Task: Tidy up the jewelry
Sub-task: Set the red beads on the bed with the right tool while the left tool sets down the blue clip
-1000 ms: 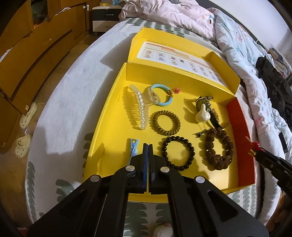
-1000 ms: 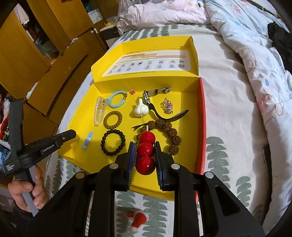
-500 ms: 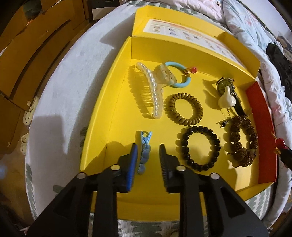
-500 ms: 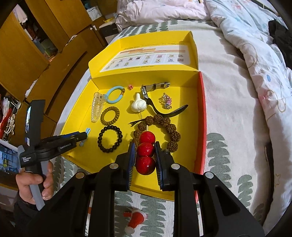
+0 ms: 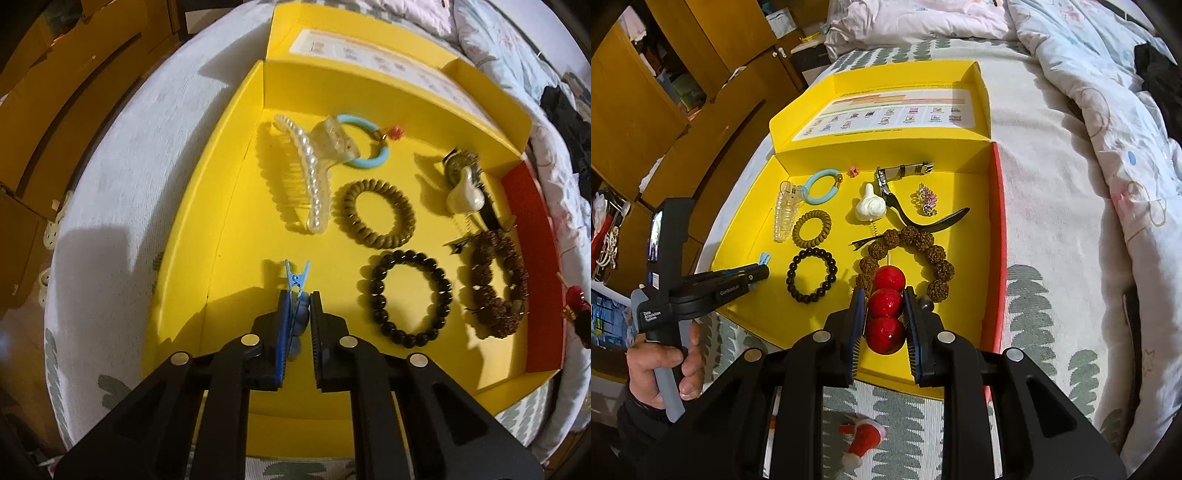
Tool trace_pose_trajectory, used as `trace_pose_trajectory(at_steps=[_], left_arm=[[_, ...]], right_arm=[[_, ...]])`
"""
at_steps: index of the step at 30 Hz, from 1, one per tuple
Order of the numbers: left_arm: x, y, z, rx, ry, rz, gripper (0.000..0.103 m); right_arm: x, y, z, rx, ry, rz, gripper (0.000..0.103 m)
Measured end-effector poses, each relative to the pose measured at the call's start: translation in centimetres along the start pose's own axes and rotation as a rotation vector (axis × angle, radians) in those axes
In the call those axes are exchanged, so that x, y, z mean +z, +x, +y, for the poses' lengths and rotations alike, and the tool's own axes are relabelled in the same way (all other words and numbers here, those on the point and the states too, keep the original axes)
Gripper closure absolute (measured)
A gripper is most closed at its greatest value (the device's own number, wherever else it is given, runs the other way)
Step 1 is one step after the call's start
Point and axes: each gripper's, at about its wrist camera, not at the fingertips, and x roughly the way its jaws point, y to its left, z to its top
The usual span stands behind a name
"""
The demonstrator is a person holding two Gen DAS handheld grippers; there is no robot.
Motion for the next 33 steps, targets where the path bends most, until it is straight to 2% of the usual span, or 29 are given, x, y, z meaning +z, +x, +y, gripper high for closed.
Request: trace_pose_trajectory(at_steps=[8, 14, 20, 24, 33], left_arm=[[-1.2, -4.8, -0.7, -0.052, 0.009, -0.073, 0.092], [-3.5, -7.3, -0.4, -0.103, 0.016, -0.068, 0.092], [-7.1, -7.5, 0.2, -0.087, 0.019, -0.031, 0.092], [-9.0, -7.3, 0.8, -0.046, 0.033, -0.021, 0.092], [-10.6, -5.3, 2.4, 0.009, 0.043, 0.031, 0.092]], right_arm=[[-1.5, -2.5, 0.3, -0.010, -0.013, -0.002, 0.081], [-5.1, -3.9, -0.2, -0.042, -0.015, 0.036, 0.081], [-9.2, -3.5, -0.8, -0.046, 0.000, 0.098, 0.081], [-10.8, -2.5, -1.2, -0.061, 0.012, 0.133, 0.081], [-11.3, -1.0, -1.6, -0.067, 0.027, 0.161, 0.081]])
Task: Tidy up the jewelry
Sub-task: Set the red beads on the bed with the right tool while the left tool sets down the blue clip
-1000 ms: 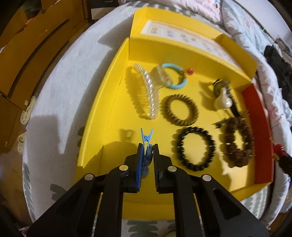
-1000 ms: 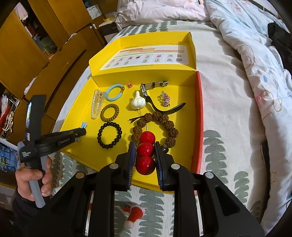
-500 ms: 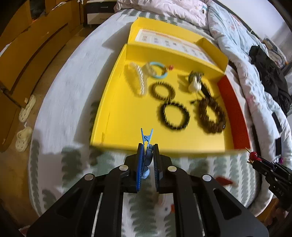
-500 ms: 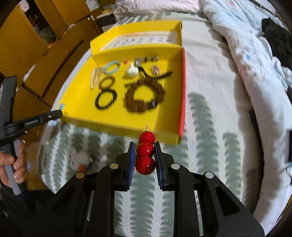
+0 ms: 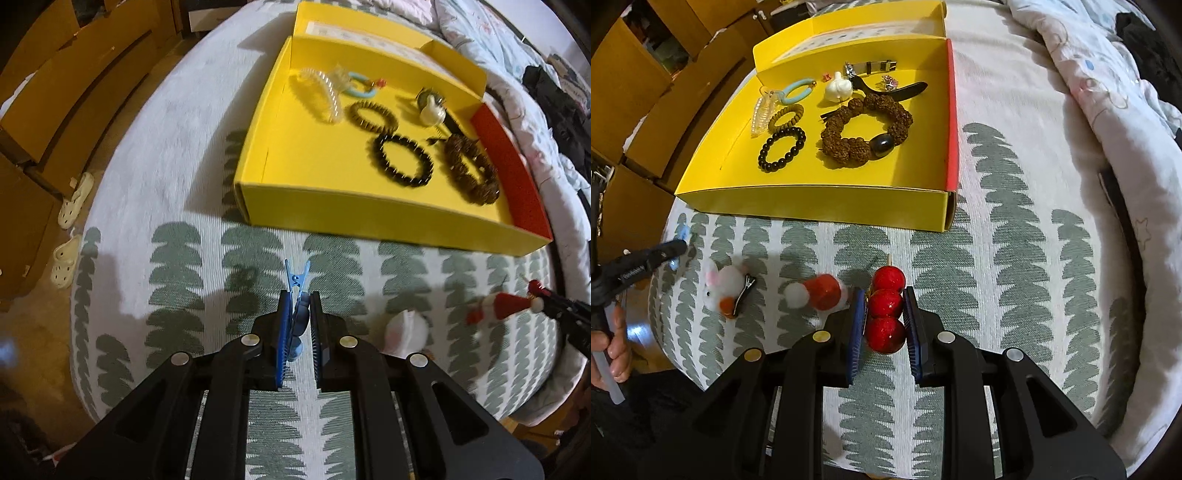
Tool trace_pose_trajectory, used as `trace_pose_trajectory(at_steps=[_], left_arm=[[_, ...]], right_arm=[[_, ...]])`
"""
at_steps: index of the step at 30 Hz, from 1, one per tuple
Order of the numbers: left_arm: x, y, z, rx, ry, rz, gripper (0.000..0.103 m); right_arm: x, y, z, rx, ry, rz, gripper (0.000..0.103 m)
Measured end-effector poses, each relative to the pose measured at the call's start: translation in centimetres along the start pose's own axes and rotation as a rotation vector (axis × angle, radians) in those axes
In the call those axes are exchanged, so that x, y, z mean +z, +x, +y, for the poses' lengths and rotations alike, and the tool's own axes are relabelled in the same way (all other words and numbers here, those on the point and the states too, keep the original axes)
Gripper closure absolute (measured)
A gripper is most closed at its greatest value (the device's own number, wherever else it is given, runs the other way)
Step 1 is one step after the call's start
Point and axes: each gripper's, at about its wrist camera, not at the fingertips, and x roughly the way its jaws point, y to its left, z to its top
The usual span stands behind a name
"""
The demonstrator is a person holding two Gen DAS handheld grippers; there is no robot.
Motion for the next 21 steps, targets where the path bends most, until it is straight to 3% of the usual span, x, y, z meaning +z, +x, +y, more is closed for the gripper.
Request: trace_pose_trajectory(at_steps=[16, 21], left_arm=[[-0.1, 3.0, -1.6, 0.045, 0.045, 0.065, 0.091], [0.3, 2.2, -2.0, 0.053, 0.041, 0.041, 0.091]], right_arm=[[0.2, 1.2, -2.0, -0.042, 0.024, 0.044, 0.076], [0.4, 0.3, -2.5, -0.054, 0.040, 0.014, 0.075]])
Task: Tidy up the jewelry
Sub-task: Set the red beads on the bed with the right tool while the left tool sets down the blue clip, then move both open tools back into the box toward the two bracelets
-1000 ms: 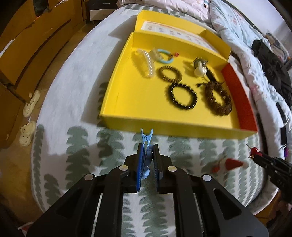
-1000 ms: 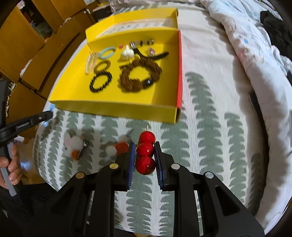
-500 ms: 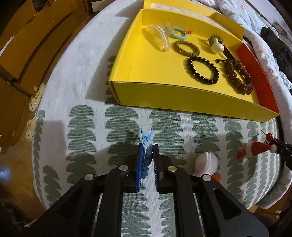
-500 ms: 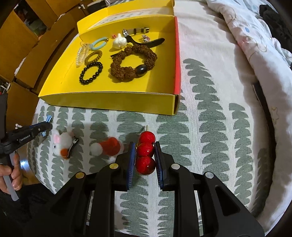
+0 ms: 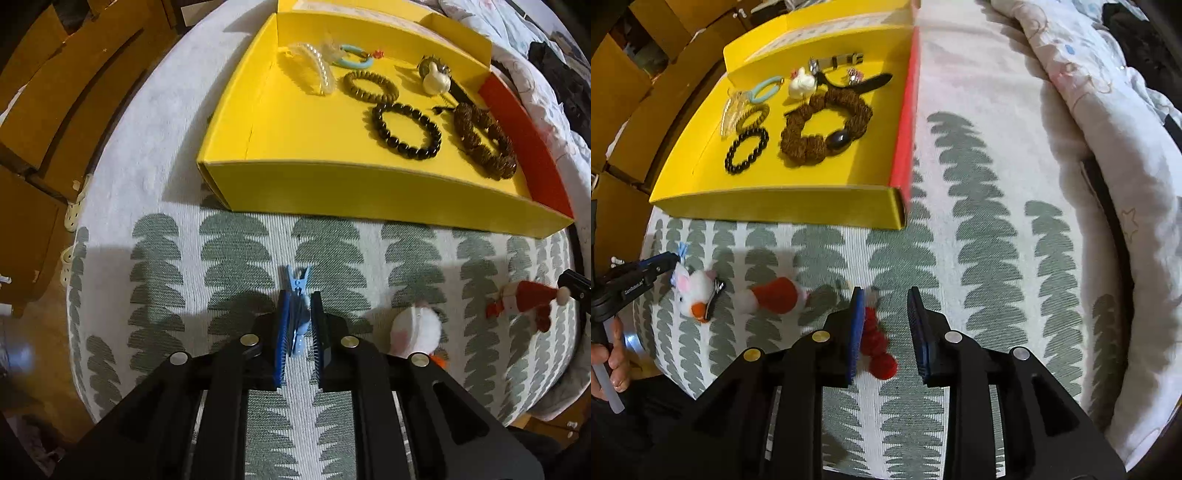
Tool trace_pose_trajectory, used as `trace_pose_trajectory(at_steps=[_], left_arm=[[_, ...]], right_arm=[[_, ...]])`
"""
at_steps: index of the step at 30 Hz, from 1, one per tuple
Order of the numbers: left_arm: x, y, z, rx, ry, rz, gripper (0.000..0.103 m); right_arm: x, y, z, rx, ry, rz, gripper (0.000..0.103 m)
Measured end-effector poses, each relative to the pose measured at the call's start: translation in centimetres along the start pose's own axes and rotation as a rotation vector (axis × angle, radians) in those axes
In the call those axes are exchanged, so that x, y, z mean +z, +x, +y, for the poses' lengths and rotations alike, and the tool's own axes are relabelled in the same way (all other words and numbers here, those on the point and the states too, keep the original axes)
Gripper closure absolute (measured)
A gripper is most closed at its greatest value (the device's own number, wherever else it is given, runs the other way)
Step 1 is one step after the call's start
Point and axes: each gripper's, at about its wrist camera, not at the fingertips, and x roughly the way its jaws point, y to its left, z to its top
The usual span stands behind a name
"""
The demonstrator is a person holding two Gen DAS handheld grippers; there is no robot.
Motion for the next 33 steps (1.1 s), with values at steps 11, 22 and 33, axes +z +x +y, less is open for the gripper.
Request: trace_pose_trajectory(at_steps=[11, 22, 33], left_arm=[[1.6, -4.3, -1.0, -0.090, -0.019, -0.097, 0.065], [6.6, -5.7, 2.0, -0.215, -0.195, -0.211, 0.036], [11.0, -4.2, -0.2, -0.175, -0.137, -0.301, 0.035]], right_arm=[[2.0, -2.3, 0.9, 0.076, 0.016, -0.120, 0.074], [5.0, -2.1, 2.9, 0.155, 0.010, -0.210, 0.074], [10.2, 0.2, 4.2, 0.207, 0.013, -0.224, 0.074]])
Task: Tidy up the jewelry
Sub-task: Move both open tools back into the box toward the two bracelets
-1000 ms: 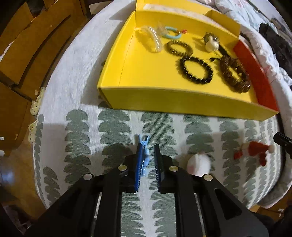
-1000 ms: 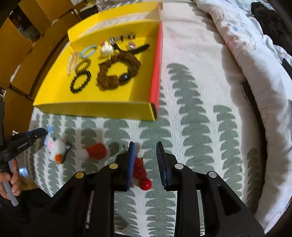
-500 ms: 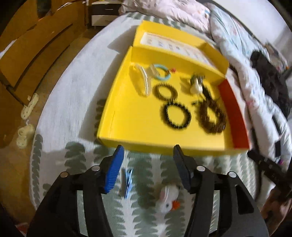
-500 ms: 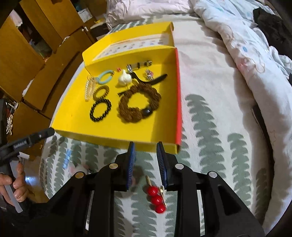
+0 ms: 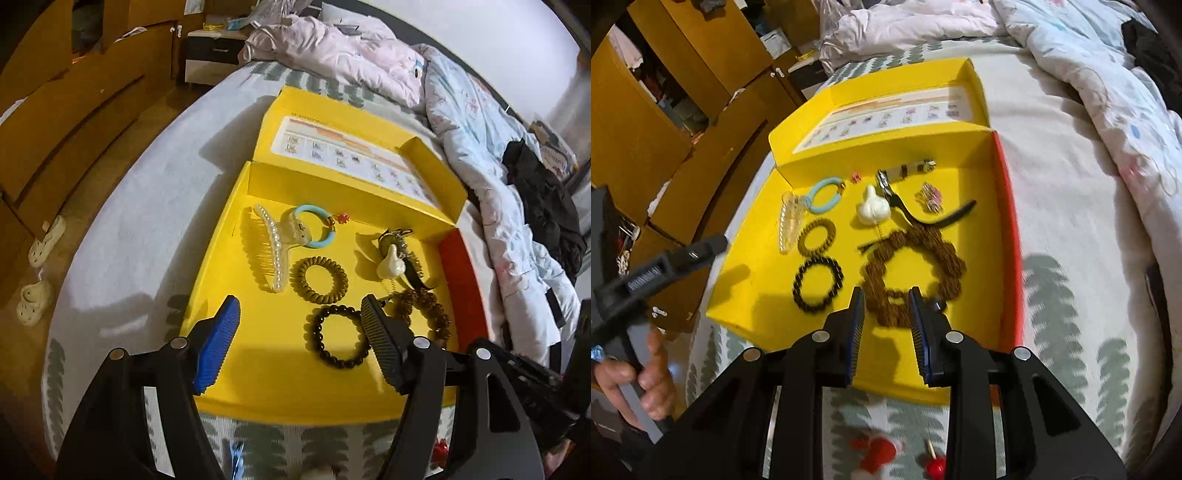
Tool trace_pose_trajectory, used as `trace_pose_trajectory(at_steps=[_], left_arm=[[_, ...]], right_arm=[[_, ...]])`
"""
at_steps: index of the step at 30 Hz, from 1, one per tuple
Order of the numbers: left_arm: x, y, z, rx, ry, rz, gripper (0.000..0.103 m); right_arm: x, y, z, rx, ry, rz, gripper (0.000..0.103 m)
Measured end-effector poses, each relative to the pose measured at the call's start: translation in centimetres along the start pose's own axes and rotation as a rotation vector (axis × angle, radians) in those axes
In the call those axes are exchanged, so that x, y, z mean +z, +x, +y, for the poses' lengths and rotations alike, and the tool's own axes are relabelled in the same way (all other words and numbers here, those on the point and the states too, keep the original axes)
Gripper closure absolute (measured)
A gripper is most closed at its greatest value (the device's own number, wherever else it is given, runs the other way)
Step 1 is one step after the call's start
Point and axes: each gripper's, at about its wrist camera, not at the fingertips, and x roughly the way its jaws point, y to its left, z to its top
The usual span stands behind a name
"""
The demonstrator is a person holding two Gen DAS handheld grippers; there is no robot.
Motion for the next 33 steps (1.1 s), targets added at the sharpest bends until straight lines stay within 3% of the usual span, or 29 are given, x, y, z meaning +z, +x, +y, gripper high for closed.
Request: trace_pose_trajectory(at_steps=[15, 23, 30, 33], left_arm=[[1.3, 3.9, 1.2, 0.029, -0.026, 0.041, 0.035], [1.0, 5.0, 0.3, 0.035, 0.017, 0.098, 0.035], [0.0, 5.9, -1.2, -0.012, 0.059, 0.181, 0.035], [-0.7, 6.4, -2.1, 0.012, 0.095, 0.219, 0.035]], right_arm=[[2.7, 2.5, -0.9, 0.000, 0.009, -0.005, 0.074], [2.4, 3.7, -1.0, -0.116, -0.035, 0.047, 0.074], [1.4, 4.9, 0.9, -0.070, -0.083, 0.121, 0.073], [0.8, 5.5, 2.2, -0.075, -0.128, 0.151, 0.073]])
